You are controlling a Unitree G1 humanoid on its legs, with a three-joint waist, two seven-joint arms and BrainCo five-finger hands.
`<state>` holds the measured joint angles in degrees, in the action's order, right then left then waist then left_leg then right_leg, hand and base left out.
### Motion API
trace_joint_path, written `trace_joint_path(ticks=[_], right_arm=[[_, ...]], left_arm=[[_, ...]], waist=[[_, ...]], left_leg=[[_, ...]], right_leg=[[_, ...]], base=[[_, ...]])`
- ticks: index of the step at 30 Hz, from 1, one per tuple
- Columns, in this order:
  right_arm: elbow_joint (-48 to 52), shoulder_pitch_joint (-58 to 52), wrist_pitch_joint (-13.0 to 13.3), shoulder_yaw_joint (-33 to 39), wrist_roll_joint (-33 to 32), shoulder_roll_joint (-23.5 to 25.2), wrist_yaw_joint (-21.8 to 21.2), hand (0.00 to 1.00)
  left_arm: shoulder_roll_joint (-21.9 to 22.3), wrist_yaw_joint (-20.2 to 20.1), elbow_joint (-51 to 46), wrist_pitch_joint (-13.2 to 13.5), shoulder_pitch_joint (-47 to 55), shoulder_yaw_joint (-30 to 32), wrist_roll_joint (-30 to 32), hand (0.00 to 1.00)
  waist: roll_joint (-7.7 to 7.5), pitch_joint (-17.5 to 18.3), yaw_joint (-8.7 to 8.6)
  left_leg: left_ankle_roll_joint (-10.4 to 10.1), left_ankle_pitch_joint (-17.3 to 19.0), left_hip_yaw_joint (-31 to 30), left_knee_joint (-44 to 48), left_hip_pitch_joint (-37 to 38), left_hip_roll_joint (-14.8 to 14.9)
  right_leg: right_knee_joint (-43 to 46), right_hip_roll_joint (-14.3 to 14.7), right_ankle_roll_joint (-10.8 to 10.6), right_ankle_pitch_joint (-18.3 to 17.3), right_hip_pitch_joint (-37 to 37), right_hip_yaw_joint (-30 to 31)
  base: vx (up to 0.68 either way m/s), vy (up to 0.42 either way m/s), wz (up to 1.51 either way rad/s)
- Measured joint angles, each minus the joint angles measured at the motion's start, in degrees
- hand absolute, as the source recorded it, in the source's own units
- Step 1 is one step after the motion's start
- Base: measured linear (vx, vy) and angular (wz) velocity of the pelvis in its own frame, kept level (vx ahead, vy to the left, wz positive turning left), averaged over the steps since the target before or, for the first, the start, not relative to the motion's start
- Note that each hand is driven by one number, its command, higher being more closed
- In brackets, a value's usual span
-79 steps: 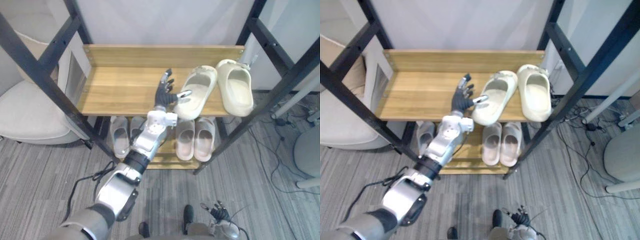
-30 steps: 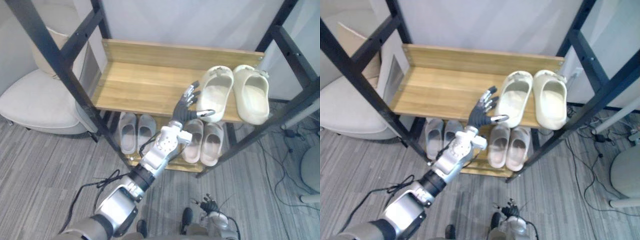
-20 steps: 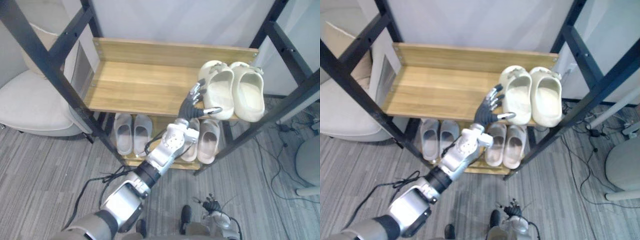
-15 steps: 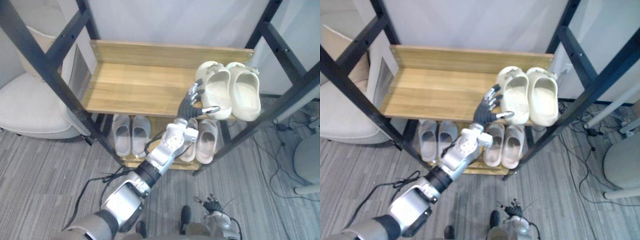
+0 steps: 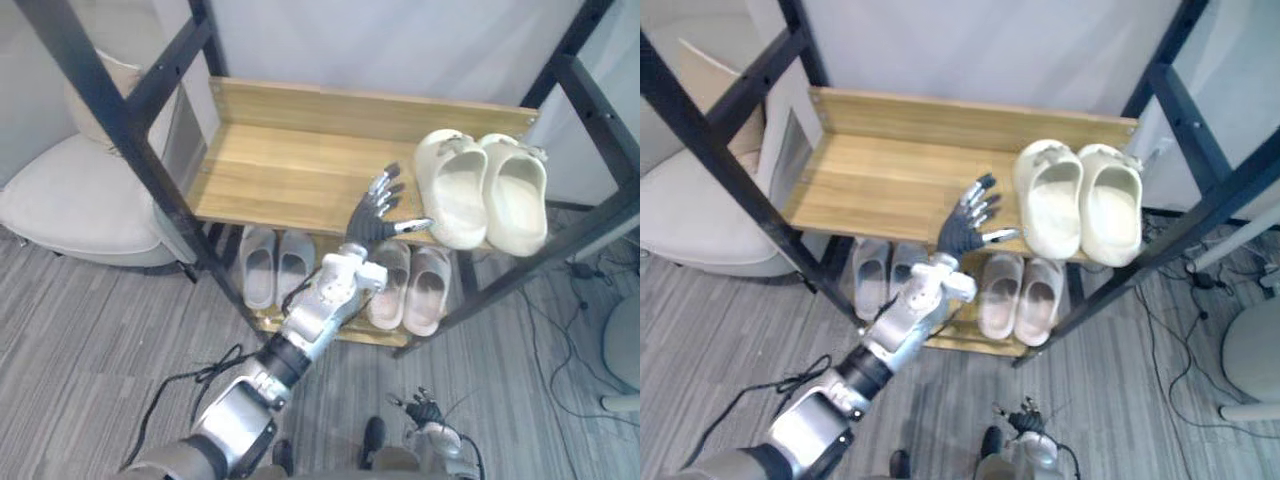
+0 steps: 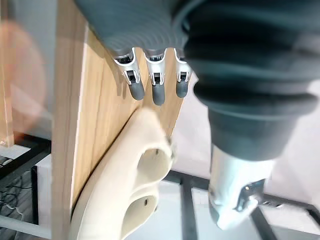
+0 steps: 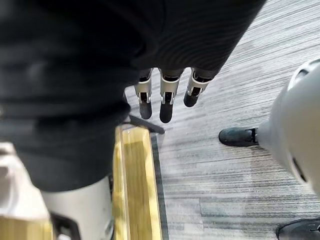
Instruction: Organize the slippers on the shoe rack
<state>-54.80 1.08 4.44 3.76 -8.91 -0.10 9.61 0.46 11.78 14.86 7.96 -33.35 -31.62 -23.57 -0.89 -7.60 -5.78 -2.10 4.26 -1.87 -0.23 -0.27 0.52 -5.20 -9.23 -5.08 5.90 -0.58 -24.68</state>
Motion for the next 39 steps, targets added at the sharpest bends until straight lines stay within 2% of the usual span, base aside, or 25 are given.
trace_joint_path(ticks=[1,3,7,8,12,19,21,22,26,27,32,36,39], right_arm=[[-0.1,0.1,0.0,-0.2,0.0,-0.1,0.0,0.0],[-0.2,-0.2,-0.4,-2.1,0.1,-0.4,0.0,0.0],[-0.7,0.6,-0.5,-4.7,0.3,-0.2,-0.2,0.0],[-1.7,0.7,-0.5,-5.5,0.6,-0.1,-0.3,0.0],[-2.8,-0.2,-1.0,-6.9,2.1,-0.1,-0.2,0.0],[-2.8,-1.1,-1.0,-8.8,2.2,-0.6,0.0,0.0],[-2.7,-1.6,-1.0,-9.6,2.3,-0.4,0.0,0.0],[-2.7,-1.7,-1.0,-9.7,2.3,-0.4,0.0,0.0],[-2.4,-2.4,-0.9,-10.8,2.3,-0.5,-0.2,0.0],[-2.4,-2.8,-0.4,-10.8,2.3,-0.4,-0.3,0.0],[-2.4,-3.0,0.1,-10.8,2.2,-0.4,-0.5,0.0],[-3.0,-3.0,0.3,-10.7,2.2,-0.4,-0.4,0.0],[-4.4,-2.3,0.5,-10.6,2.2,-0.4,-0.4,0.0]], left_arm=[[-0.2,-0.3,-1.5,0.0,0.4,-0.8,-0.4,0.0],[-2.0,-3.2,-10.5,0.1,3.6,-4.0,-2.6,0.0],[-2.7,-6.7,-18.1,0.2,8.5,-7.4,-5.9,0.0],[-3.1,-8.4,-19.1,0.2,11.0,-9.0,-7.1,0.0],[-6.2,-12.0,-19.6,-0.8,20.7,-12.4,-8.2,0.0],[-10.2,-14.7,-10.6,-2.1,31.6,-11.9,-7.5,0.0],[-10.8,-15.6,-2.8,-2.6,36.1,-9.1,-5.4,0.0],[-10.8,-15.6,-2.1,-2.7,36.4,-8.8,-5.1,0.0],[-9.6,-15.1,15.1,-3.6,37.6,-2.5,2.8,0.0],[-8.7,-13.5,22.7,-3.7,37.6,1.1,6.7,0.0],[-6.5,-9.9,36.6,-3.7,36.9,9.6,13.8,0.0],[-5.8,-7.1,43.7,-3.6,34.6,17.9,17.0,0.0],[-6.0,-5.6,44.4,-3.7,34.8,20.8,19.2,0.0]], waist=[[0.07,0.0,0.28],[0.28,0.1,2.67],[1.23,1.2,4.34],[1.44,1.5,5.31],[2.49,2.3,5.61],[1.97,3.5,5.77],[1.53,3.8,5.77],[1.49,3.9,5.77],[0.67,4.0,5.82],[0.21,3.8,5.84],[-0.48,4.0,5.84],[-0.82,4.0,5.91],[-0.79,3.9,5.97]], left_leg=[[0.0,-0.1,-0.4,0.2,-0.2,-0.1],[0.0,-0.3,-1.0,1.1,-0.1,-0.7],[0.2,-0.5,-2.2,1.5,-0.7,-1.6],[0.3,-0.7,-2.2,1.5,-0.7,-2.0],[0.3,-1.1,-3.5,1.4,-0.2,-2.0],[-0.5,-2.3,-5.2,0.4,0.4,-1.1],[-0.9,-2.6,-5.6,0.3,0.4,-0.8],[-0.9,-2.6,-5.6,0.3,0.4,-0.8],[-1.5,-2.9,-6.4,0.2,0.9,-0.1],[-1.8,-2.9,-6.4,-0.3,1.8,0.3],[-2.2,-2.8,-6.4,-1.3,2.3,0.7],[-2.3,-2.9,-5.4,-1.7,2.6,1.3],[-2.4,-2.3,-3.5,-1.7,3.5,1.8]], right_leg=[[0.0,-0.2,0.0,0.0,-0.1,-0.1],[0.0,-1.0,-0.3,-0.2,-1.1,-0.3],[0.0,-2.0,-0.6,-0.4,-1.4,-0.2],[0.0,-2.4,-0.9,-0.9,-1.5,0.1],[0.0,-2.2,-1.0,-1.0,-2.5,-0.6],[-0.4,-1.1,-0.5,-1.0,-3.5,-2.2],[-0.4,-0.6,-0.3,-1.0,-3.6,-2.6],[-0.4,-0.6,-0.3,-1.0,-3.6,-2.7],[-0.4,0.1,-0.1,-1.2,-4.4,-3.2],[-0.4,0.4,0.0,-1.5,-5.1,-3.2],[-0.4,0.8,-0.1,-2.1,-5.3,-3.1],[-0.4,1.3,0.1,-2.2,-5.0,-2.2],[-0.4,1.8,0.3,-2.2,-4.9,-0.2]], base=[[0.01,0.023,0.48],[-0.01,0.025,0.22],[-0.05,0.026,0.18],[-0.05,0.007,0.04],[-0.1,-0.019,0.1],[-0.09,-0.033,0.11],[-0.06,-0.024,0.06],[-0.03,-0.017,0.06],[-0.02,-0.017,0.08],[0.0,0.0,0.0],[0.0,0.0,0.0],[0.03,0.007,-0.09],[0.05,0.014,-0.33]])
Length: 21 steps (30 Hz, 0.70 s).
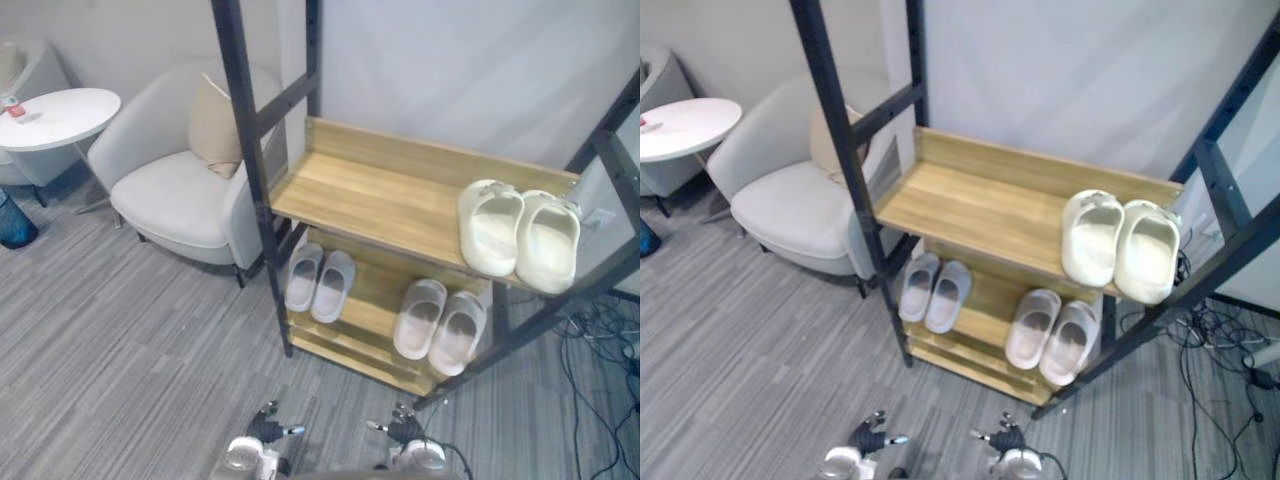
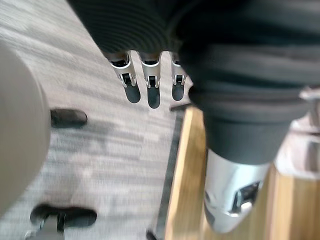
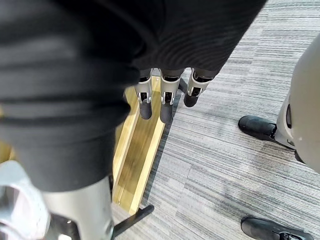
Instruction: Organize the slippers on the shoe rack
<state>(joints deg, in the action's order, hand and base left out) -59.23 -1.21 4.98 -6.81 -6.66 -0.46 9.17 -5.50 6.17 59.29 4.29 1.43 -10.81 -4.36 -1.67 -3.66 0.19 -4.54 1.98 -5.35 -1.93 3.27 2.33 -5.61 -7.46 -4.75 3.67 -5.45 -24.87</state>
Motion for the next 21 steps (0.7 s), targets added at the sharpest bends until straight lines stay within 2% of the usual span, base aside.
trace_joint_path(ticks=[14,16,18,19,20,21], right_arm=[[-0.5,0.3,0.1,2.2,2.2,-0.1,-0.7,0.0],[-0.5,1.3,0.1,2.2,2.3,-0.3,-0.8,0.0],[-0.1,1.5,0.2,2.2,2.3,-0.8,-1.1,0.0],[-0.1,1.9,0.2,2.2,2.3,-0.8,-1.3,0.0],[-0.1,1.6,0.2,2.2,2.4,-1.0,-1.4,0.0],[-0.3,1.3,0.3,2.3,2.4,-1.0,-1.6,0.0]], left_arm=[[0.9,1.3,2.2,-0.2,0.0,7.7,1.1,0.0],[1.3,1.3,2.0,-0.1,-0.1,7.8,1.1,0.0],[1.5,1.4,1.3,0.1,-0.1,7.6,1.0,0.0],[1.4,1.4,1.0,0.1,-0.1,7.5,1.0,0.0],[1.3,1.4,0.9,0.2,-0.1,7.5,1.0,0.0],[1.0,1.4,0.7,0.2,-0.2,7.6,1.0,0.0]], waist=[[-0.31,-0.3,-0.04],[0.42,-0.8,-0.08],[0.44,-1.8,-0.26],[0.34,-2.1,-0.26],[0.52,-2.3,-0.39],[0.05,-2.3,-0.56]], left_leg=[[0.5,1.7,1.2,1.0,0.4,-0.3],[1.1,4.8,0.0,7.4,-2.7,-0.9],[1.6,6.2,-2.3,10.8,-4.2,-2.2],[1.7,6.2,-4.1,11.3,-4.3,-3.2],[1.6,6.2,-6.6,11.8,-4.8,-3.9],[1.6,6.2,-8.2,12.4,-5.1,-4.1]], right_leg=[[0.4,-0.2,-0.2,-0.4,0.2,1.2],[7.6,-2.0,-0.7,-3.9,2.7,0.3],[20.6,-5.9,-0.7,-9.4,6.6,0.9],[26.6,-7.2,-0.1,-10.7,8.6,3.1],[30.4,-7.3,0.1,-11.2,9.6,7.0],[31.9,-7.0,0.0,-12.2,9.8,10.9]], base=[[0.04,0.02,-0.06],[-0.03,0.062,0.27],[-0.07,0.09,0.59],[-0.05,0.062,1.0],[-0.01,0.012,1.16],[0.03,-0.13,1.49]])
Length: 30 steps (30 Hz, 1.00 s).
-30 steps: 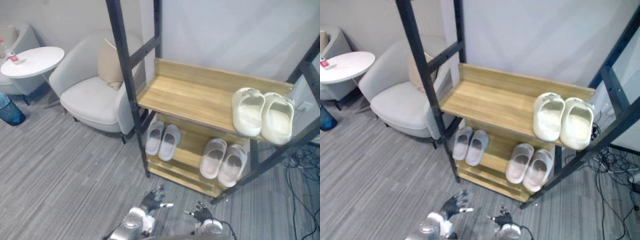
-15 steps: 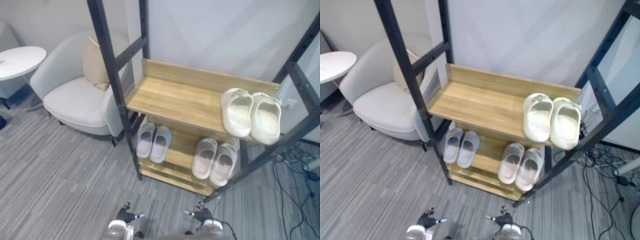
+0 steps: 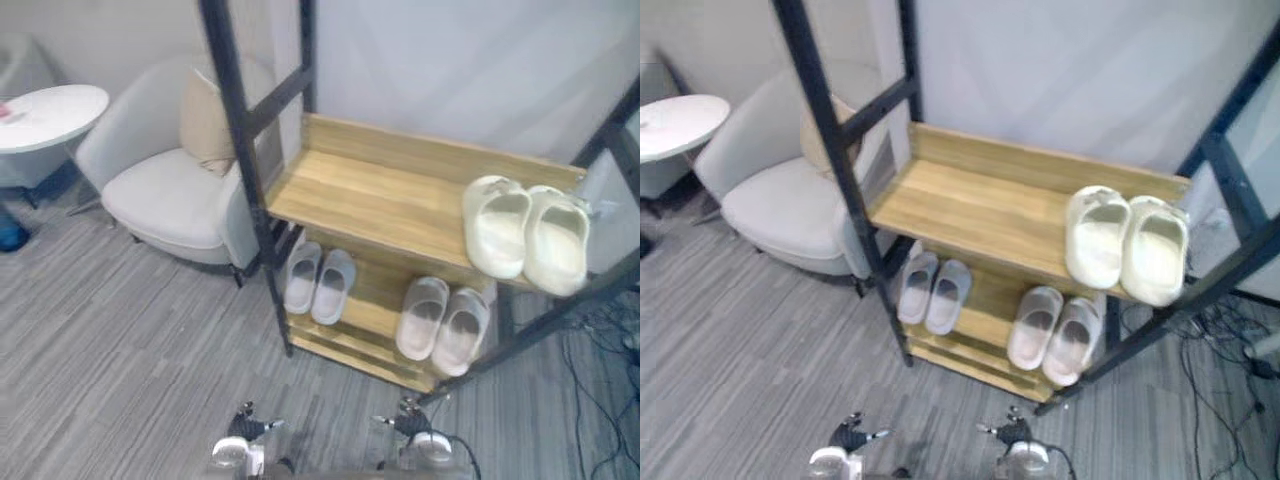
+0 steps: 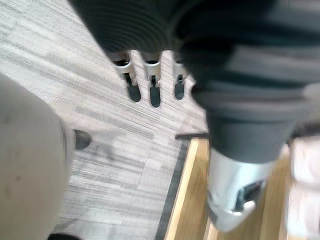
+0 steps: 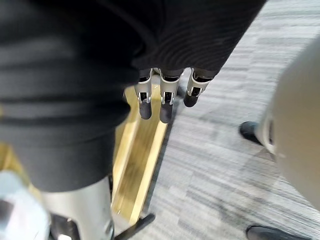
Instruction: Organize the slippers on the shoe rack
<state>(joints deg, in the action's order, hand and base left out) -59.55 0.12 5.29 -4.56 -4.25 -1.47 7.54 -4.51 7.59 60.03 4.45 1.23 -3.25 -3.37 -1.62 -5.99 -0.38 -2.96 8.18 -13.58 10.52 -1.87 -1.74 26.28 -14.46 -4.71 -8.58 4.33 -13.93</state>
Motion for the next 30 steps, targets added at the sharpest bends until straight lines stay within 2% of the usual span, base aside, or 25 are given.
trace_joint_path(ticks=[1,4,5,6,10,12,13,14,15,16,17,18,20,21,22,23,25,27,28,30], right_arm=[[0.0,-0.6,0.2,0.2,1.0,-0.2,-1.0,0.0],[0.6,-1.2,0.2,1.0,1.5,-1.1,-2.4,0.0],[0.6,-0.9,0.4,1.8,1.3,-1.2,-2.7,0.0],[0.6,-0.6,0.5,1.9,0.7,-1.4,-2.8,0.0],[0.9,-0.8,0.6,2.0,-0.4,-2.2,-2.9,0.0],[2.6,-1.3,0.6,2.0,-0.3,-1.3,-2.9,0.0],[2.6,-0.9,0.7,2.1,-0.3,-0.7,-2.9,0.0],[2.7,-1.0,0.7,2.1,-0.3,-0.1,-2.9,0.0],[2.7,-0.4,0.7,2.2,-0.3,0.4,-2.8,0.0],[2.7,-0.3,0.7,2.2,-0.3,0.6,-2.7,0.0],[2.7,-0.3,0.7,2.4,-0.4,0.5,-2.7,0.0],[2.9,-0.3,0.7,3.0,-0.4,0.3,-2.7,0.0],[3.3,-0.8,0.7,4.4,-0.5,0.5,-2.6,0.0],[3.5,-0.9,0.7,4.4,-0.5,0.3,-2.7,0.0],[3.7,-1.0,0.7,4.4,-0.5,0.4,-2.7,0.0],[4.0,-1.1,0.7,4.3,-0.5,0.6,-2.8,0.0],[4.4,-1.3,0.6,4.6,-0.5,0.6,-2.8,0.0],[4.5,-1.4,0.4,4.5,-0.5,0.3,-2.9,0.0],[4.9,-1.0,0.5,4.6,-0.7,0.4,-2.9,0.0],[4.7,-0.9,0.7,4.8,-0.7,0.5,-3.1,0.0]], left_arm=[[-0.9,0.0,-1.4,0.1,0.2,0.0,0.0,0.0],[-1.4,0.0,-1.5,0.1,0.3,1.4,0.0,0.0],[-1.3,0.0,-1.5,0.1,0.2,2.8,-0.1,0.0],[-0.9,-0.1,-1.5,0.1,0.4,3.7,-0.2,0.0],[1.5,0.0,-2.3,0.2,1.1,6.8,-0.8,0.0],[3.1,-0.1,-4.0,0.3,1.0,7.7,-1.4,0.0],[3.3,-0.1,-4.9,0.3,1.0,8.5,-1.6,0.0],[3.7,-0.2,-5.2,0.3,0.5,8.9,-1.6,0.0],[3.8,-0.3,-5.3,0.1,-0.6,8.9,-1.5,0.0],[3.8,-0.4,-5.6,0.2,-0.8,8.9,-1.3,0.0],[3.8,-0.5,-5.5,0.2,-0.8,8.4,-1.2,0.0],[3.7,-0.5,-5.6,0.3,-0.7,8.3,-1.2,0.0],[3.6,-0.5,-5.6,0.3,-1.3,7.7,-1.1,0.0],[3.6,-0.5,-5.5,0.3,-1.7,7.7,-1.1,0.0],[3.4,-0.5,-5.3,0.3,-1.7,7.6,-1.1,0.0],[2.9,-0.5,-4.9,0.3,-1.6,6.6,-1.2,0.0],[2.2,-0.5,-4.8,0.3,-1.6,6.0,-1.2,0.0],[1.8,-0.4,-4.4,0.3,-1.7,4.6,-1.2,0.0],[1.5,-0.5,-3.6,0.2,-1.8,3.2,-1.2,0.0],[0.5,-0.5,-3.0,0.1,-2.2,2.3,-1.3,0.0]], waist=[[-1.4,0.1,0.37],[-2.69,0.6,0.59],[-2.64,0.4,0.88],[-1.5,-0.3,0.94],[0.24,-0.4,0.81],[0.03,-0.8,0.84],[-0.52,-1.2,0.75],[-1.08,-1.5,0.5],[-0.77,-2.2,0.41],[-0.67,-2.8,0.33],[-0.47,-2.8,0.35],[0.24,-3.0,0.38],[-0.08,-3.9,0.19],[0.08,-4.2,0.45],[0.0,-4.2,0.75],[-0.15,-4.2,0.54],[-1.47,-4.4,0.43],[-0.81,-4.0,0.12],[-0.34,-4.2,-0.64],[-0.91,-4.9,-0.34]], left_leg=[[-0.6,-0.4,-3.3,0.7,-1.1,-1.5],[-1.8,-1.6,-6.0,0.7,-3.4,-3.0],[-2.6,-2.2,-7.2,0.3,-4.5,-2.9],[-3.3,-2.8,-8.2,-0.3,-4.7,-1.9],[-4.8,-6.6,-11.9,-5.5,-4.2,0.4],[-3.6,-9.5,-7.9,-5.8,-6.1,1.0],[-1.4,-10.7,-1.3,-6.2,-7.2,1.4],[1.7,-9.6,7.9,-5.2,-8.5,2.7],[3.8,-7.7,18.5,-0.6,-10.7,4.9],[4.7,-6.0,27.1,4.7,-12.5,7.5],[6.1,-4.2,33.4,7.9,-13.7,9.1],[6.8,-3.8,36.1,9.7,-14.5,9.0],[6.4,-2.1,36.3,9.1,-14.6,6.9],[5.8,-1.6,36.0,9.2,-14.6,6.5],[5.8,-1.6,34.9,8.3,-14.5,4.7],[6.1,-1.7,34.2,7.4,-14.2,2.8],[7.6,0.6,33.4,9.1,-14.1,-0.3],[8.5,2.9,31.0,10.5,-13.9,-1.7],[8.3,3.0,28.6,10.3,-13.0,-1.9],[7.8,3.3,25.4,8.4,-9.4,-2.0]], right_leg=[[-1.7,0.9,0.2,-3.0,-1.1,6.9],[-7.7,2.0,0.3,-6.4,-3.1,12.4],[-10.0,2.9,-1.3,-7.4,-3.3,14.1],[-10.6,3.6,-1.7,-6.9,-3.5,12.9],[-12.0,5.1,-1.2,-6.6,-5.6,6.7],[-13.6,5.1,-0.4,-6.0,-7.3,2.0],[-14.1,4.4,-0.1,-5.5,-7.4,-0.5],[-14.9,4.4,0.2,-5.2,-7.4,-2.9],[-14.5,4.3,0.2,-5.2,-7.7,-5.4],[-14.5,4.3,0.2,-5.2,-8.4,-7.7],[-14.2,4.4,0.1,-5.3,-8.7,-9.4],[-13.7,4.4,-0.2,-6.0,-9.4,-10.6],[-14.1,2.5,-1.2,-7.6,-10.1,-12.8],[-14.3,2.3,-1.5,-7.8,-10.4,-12.7],[-15.0,2.0,-1.8,-8.1,-10.7,-11.4],[-15.9,1.7,-1.8,-8.2,-11.3,-10.5],[-15.2,-0.3,-1.8,-9.7,-12.8,-10.7],[-4.5,-2.8,-1.1,-9.5,-10.6,-9.8],[4.6,-3.0,2.2,-8.2,-6.5,-7.0],[9.7,0.5,0.4,-10.6,-3.4,-1.3]], base=[[0.03,-0.139,1.18],[-0.01,-0.163,0.78],[-0.03,-0.201,0.43],[-0.05,-0.239,0.47],[0.0,-0.157,0.71],[0.03,-0.054,1.02],[-0.02,-0.005,0.97],[-0.04,-0.004,1.19],[-0.04,-0.004,1.22],[-0.02,0.0,1.21],[0.0,0.041,1.12],[0.01,0.085,1.06],[0.0,0.14,0.86],[0.01,0.15,0.57],[0.05,0.137,0.54],[0.08,0.154,0.59],[0.17,0.163,0.57],[0.23,0.134,0.6],[0.25,0.132,0.87],[0.29,0.102,0.82]])
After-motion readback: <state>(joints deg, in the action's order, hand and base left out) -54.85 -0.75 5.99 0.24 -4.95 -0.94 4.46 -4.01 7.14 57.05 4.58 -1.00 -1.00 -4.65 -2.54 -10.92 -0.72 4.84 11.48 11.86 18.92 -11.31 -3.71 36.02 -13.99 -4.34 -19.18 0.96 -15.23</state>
